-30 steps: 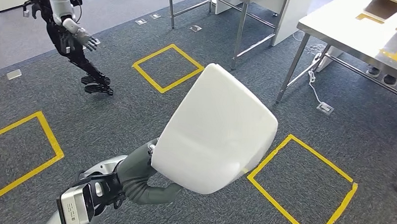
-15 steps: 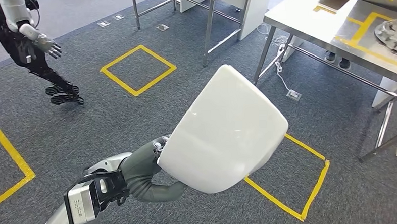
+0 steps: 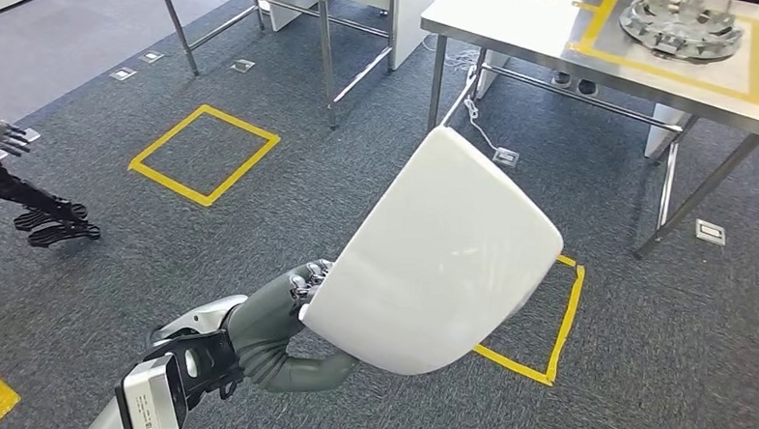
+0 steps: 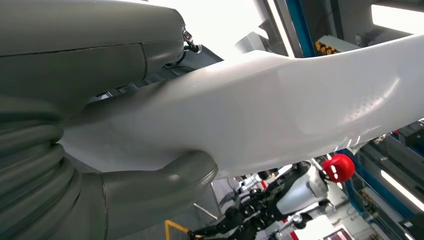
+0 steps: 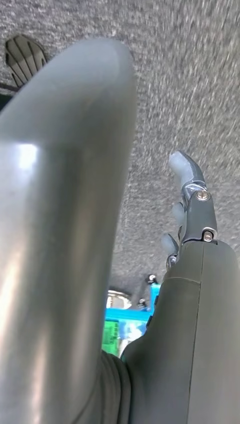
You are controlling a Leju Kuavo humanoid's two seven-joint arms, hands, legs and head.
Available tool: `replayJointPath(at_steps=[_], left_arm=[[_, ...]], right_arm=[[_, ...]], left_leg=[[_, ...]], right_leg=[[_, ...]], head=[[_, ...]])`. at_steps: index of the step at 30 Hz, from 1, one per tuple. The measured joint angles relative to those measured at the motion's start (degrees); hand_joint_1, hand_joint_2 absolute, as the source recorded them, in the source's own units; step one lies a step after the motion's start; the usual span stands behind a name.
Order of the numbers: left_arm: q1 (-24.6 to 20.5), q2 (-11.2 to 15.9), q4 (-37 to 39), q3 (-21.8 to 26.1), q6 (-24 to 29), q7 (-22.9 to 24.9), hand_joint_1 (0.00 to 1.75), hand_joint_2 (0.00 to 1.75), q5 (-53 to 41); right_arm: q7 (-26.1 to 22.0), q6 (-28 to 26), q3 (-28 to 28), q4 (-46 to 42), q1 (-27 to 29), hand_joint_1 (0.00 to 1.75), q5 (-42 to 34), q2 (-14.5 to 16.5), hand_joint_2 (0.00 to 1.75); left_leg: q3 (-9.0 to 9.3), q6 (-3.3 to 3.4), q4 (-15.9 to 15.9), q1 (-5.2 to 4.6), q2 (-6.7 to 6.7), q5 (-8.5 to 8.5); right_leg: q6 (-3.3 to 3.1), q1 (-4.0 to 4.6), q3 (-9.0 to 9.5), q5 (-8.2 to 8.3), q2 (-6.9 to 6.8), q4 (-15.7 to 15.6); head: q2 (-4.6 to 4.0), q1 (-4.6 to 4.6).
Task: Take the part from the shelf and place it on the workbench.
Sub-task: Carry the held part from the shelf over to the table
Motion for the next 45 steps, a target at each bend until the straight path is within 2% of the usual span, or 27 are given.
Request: replayJointPath(at_steps=[1,2,3,5,7,9,11,13,15,16,17,18,20,22,24,25,27,29,30,31,32,33,34,36,37,41,45], left_arm=[[0.1,0.0,-0.1,0.0,0.0,0.1,1.75,1.75,0.0],[0.2,0.0,-0.2,0.0,0.0,0.2,1.75,1.75,-0.1],[0.2,0.0,-0.4,0.1,0.0,0.3,1.75,1.75,-0.1],[0.3,-0.1,-0.7,0.1,0.0,0.5,1.75,1.75,-0.3],[0.4,-0.1,-1.0,0.2,0.0,0.7,1.75,1.75,-0.6],[0.5,-0.2,-1.3,0.2,0.0,0.8,1.75,1.75,-0.9],[0.6,-0.4,-1.6,0.2,0.0,0.8,1.75,1.75,-1.0],[0.8,-0.4,-1.8,0.2,0.0,0.8,1.75,1.75,-1.0],[1.1,-0.4,-1.8,0.2,0.0,0.7,1.75,1.75,-1.1],[1.3,-0.3,-1.8,0.2,0.0,0.7,1.75,1.75,-1.1],[1.4,-0.3,-1.8,0.2,0.0,0.6,1.75,1.75,-1.1],[1.4,-0.3,-1.8,0.2,0.0,0.5,1.75,1.75,-1.1],[1.4,-0.3,-1.8,0.3,0.0,0.4,1.75,1.75,-1.1],[1.4,-0.2,-1.8,0.3,0.0,0.3,1.75,1.75,-1.1],[1.3,-0.2,-1.8,0.3,0.0,0.2,1.75,1.75,-1.2],[1.3,-0.2,-1.8,0.3,0.0,0.2,1.75,1.75,-1.3],[1.4,-0.1,-1.9,0.3,0.0,0.0,1.75,1.75,-1.5],[1.6,0.2,-1.7,0.3,-0.1,-0.2,1.75,1.75,-1.8],[1.7,0.4,-1.6,0.2,-0.1,-0.2,1.75,1.75,-1.9],[1.8,0.6,-1.5,0.2,-0.1,-0.2,1.75,1.75,-2.0],[1.9,0.6,-1.4,0.2,-0.2,-0.2,1.75,1.75,-2.0],[1.9,0.7,-1.3,0.2,-0.2,-0.3,1.75,1.75,-2.0],[1.9,0.7,-1.3,0.2,-0.3,-0.3,1.75,1.75,-2.1],[1.9,0.7,-1.3,0.2,-0.4,-0.3,1.75,1.75,-2.0],[1.8,0.7,-1.3,0.2,-0.5,-0.2,1.75,1.75,-2.0],[1.7,0.4,-1.4,0.2,-0.6,0.1,1.75,1.75,-2.0],[1.5,0.4,-1.4,0.2,-0.6,0.2,1.75,1.75,-2.0]], right_arm=[[0.0,0.0,0.0,0.0,0.0,0.00,0.1,0.0,0.00],[0.0,0.0,0.0,0.0,0.0,0.00,0.1,0.0,0.00],[0.0,0.1,0.0,0.0,0.0,0.00,0.1,0.0,0.00],[0.0,0.4,0.0,0.0,0.0,0.00,0.3,0.0,0.00],[0.0,0.7,0.0,0.0,0.0,0.00,0.6,0.0,0.00],[0.0,0.9,0.0,0.0,0.1,0.00,0.7,-0.1,0.00],[0.0,0.9,0.0,0.0,0.2,0.00,0.7,0.0,0.00],[0.0,0.9,0.0,0.0,0.0,0.00,0.7,0.0,0.00],[-0.1,0.9,0.0,0.0,-0.2,0.00,0.7,0.0,0.00],[-0.1,0.9,0.0,0.0,-0.2,0.00,0.7,0.0,0.00],[-0.1,0.9,0.0,0.0,-0.1,0.00,0.7,0.0,0.00],[-0.1,0.9,0.0,0.0,0.0,0.00,0.7,0.0,0.00],[-0.1,0.9,0.0,0.0,0.0,0.00,0.7,0.0,0.00],[-0.2,1.0,0.0,0.0,-0.2,0.00,0.7,0.0,0.00],[-0.3,1.0,0.0,0.0,-0.2,0.00,0.7,0.0,0.00],[-0.3,1.0,0.0,0.0,-0.1,0.00,0.7,0.0,0.00],[-0.3,1.0,0.0,0.0,0.0,0.00,0.8,0.0,0.00],[-0.4,1.1,0.0,0.0,-0.2,0.00,0.9,0.0,0.00],[-0.4,1.1,0.0,0.0,-0.3,0.00,1.0,0.0,0.00],[-0.5,1.1,0.0,0.0,-0.3,0.00,1.1,0.0,0.00],[-0.6,1.1,0.0,0.0,-0.2,0.00,1.1,0.0,0.00],[-0.6,1.1,0.0,0.0,-0.1,0.00,1.1,0.0,0.00],[-0.6,1.1,0.0,0.0,-0.1,0.00,1.1,0.1,0.00],[-0.8,1.1,0.0,0.0,-0.1,0.00,1.1,0.1,0.00],[-0.8,1.1,0.0,0.0,-0.1,0.00,1.2,0.1,0.00],[-1.0,1.1,0.0,0.0,0.1,0.00,1.5,0.0,0.00],[-1.0,1.1,0.0,0.0,0.1,0.00,1.7,0.0,0.00]], left_leg=[[-0.38,-0.02,0.5,0.03,-0.06,0.61],[0.39,0.01,-1.4,0.10,-0.20,2.26],[2.09,0.05,-5.2,0.22,-0.69,4.49],[5.46,0.17,-12.6,0.55,-3.19,7.36],[6.61,0.63,-15.3,0.52,-4.53,7.79],[6.62,1.44,-15.4,0.30,-3.34,8.05],[6.66,2.22,-15.6,0.36,-2.04,8.25],[6.66,2.68,-15.7,0.33,-0.53,8.22],[6.64,2.88,-15.7,0.16,1.15,8.07],[6.66,2.92,-15.7,0.09,1.95,7.99],[6.72,2.91,-15.7,0.04,2.65,7.90],[6.85,2.84,-15.7,0.01,3.30,7.79],[7.23,2.50,-15.7,-0.18,4.54,7.47],[7.54,1.91,-15.7,-0.37,5.53,7.19],[7.84,1.30,-15.9,-0.44,6.45,7.02],[7.96,0.96,-15.8,-0.39,6.18,6.79],[6.86,0.31,-12.9,-0.25,3.71,4.94],[3.37,-0.05,-5.9,-0.02,0.91,1.64],[1.48,-0.15,-2.4,0.01,0.41,0.48],[0.23,-0.20,-0.4,0.04,0.16,0.31],[-0.04,-0.21,-0.5,0.08,0.05,1.32],[0.79,-0.17,-3.0,0.14,-0.02,3.27],[2.42,-0.11,-6.9,0.23,-0.20,5.60],[5.24,0.15,-13.6,0.33,-0.87,8.37],[5.83,0.31,-15.2,0.36,-1.16,8.77],[5.84,0.97,-15.6,0.18,-1.29,8.83],[5.77,1.61,-15.5,-0.16,-1.29,8.76]], right_leg=[[0.03,-0.02,-0.03,-0.01,0.80,0.1],[0.11,-0.07,-0.03,-0.04,1.60,0.2],[0.25,-0.13,-0.02,-0.09,2.39,0.4],[0.85,-0.17,-0.21,-0.20,3.88,0.8],[1.63,-0.21,-0.63,-0.12,4.99,0.9],[2.38,-0.42,-0.95,0.08,5.59,0.8],[2.85,-0.35,-1.90,-0.96,3.49,2.6],[3.11,-0.13,-4.94,-4.26,0.21,8.8],[3.28,-0.15,-8.48,-7.12,-1.00,15.9],[3.27,-0.16,-9.12,-7.18,-1.20,17.3],[3.19,-0.17,-8.54,-6.17,-1.39,16.2],[3.03,-0.12,-6.86,-4.43,-1.77,13.1],[2.39,0.25,-2.43,-1.37,-3.92,5.0],[1.68,0.72,-0.43,-0.53,-5.24,1.1],[1.13,0.81,-0.57,-0.52,-4.22,0.9],[0.86,0.64,-0.47,-0.39,-3.65,0.7],[0.30,0.17,-0.14,-0.09,-2.52,0.2],[-0.03,0.00,-0.11,-0.02,-1.50,0.2],[-0.11,0.00,-0.12,-0.03,-0.97,0.2],[-0.13,0.00,-0.09,-0.08,-0.48,0.3],[-0.10,-0.02,-0.01,-0.13,0.00,0.3],[-0.01,-0.06,0.10,-0.21,0.41,0.3],[0.15,-0.10,0.19,-0.32,0.77,0.4],[0.75,0.00,0.11,-0.61,1.32,0.8],[0.81,0.10,-0.03,-0.79,1.45,1.0],[0.51,0.17,-0.06,-0.77,1.42,0.9],[1.67,-0.09,0.27,-0.37,1.40,0.2]], head=[[0.00,-0.03],[0.00,-0.05],[0.00,-0.08],[0.00,-0.16],[0.00,-0.18],[0.00,-0.15],[0.00,0.09],[0.00,0.44],[0.00,0.57],[0.00,0.59],[0.00,0.61],[0.00,0.64],[0.00,0.67],[0.00,0.65],[0.00,0.62],[0.00,0.61],[0.00,0.37],[0.00,0.03],[0.00,-0.08],[0.00,-0.15],[0.00,-0.20],[0.00,-0.23],[0.00,-0.27],[0.00,-0.37],[0.00,-0.40],[0.00,-0.32],[0.00,-0.28]])
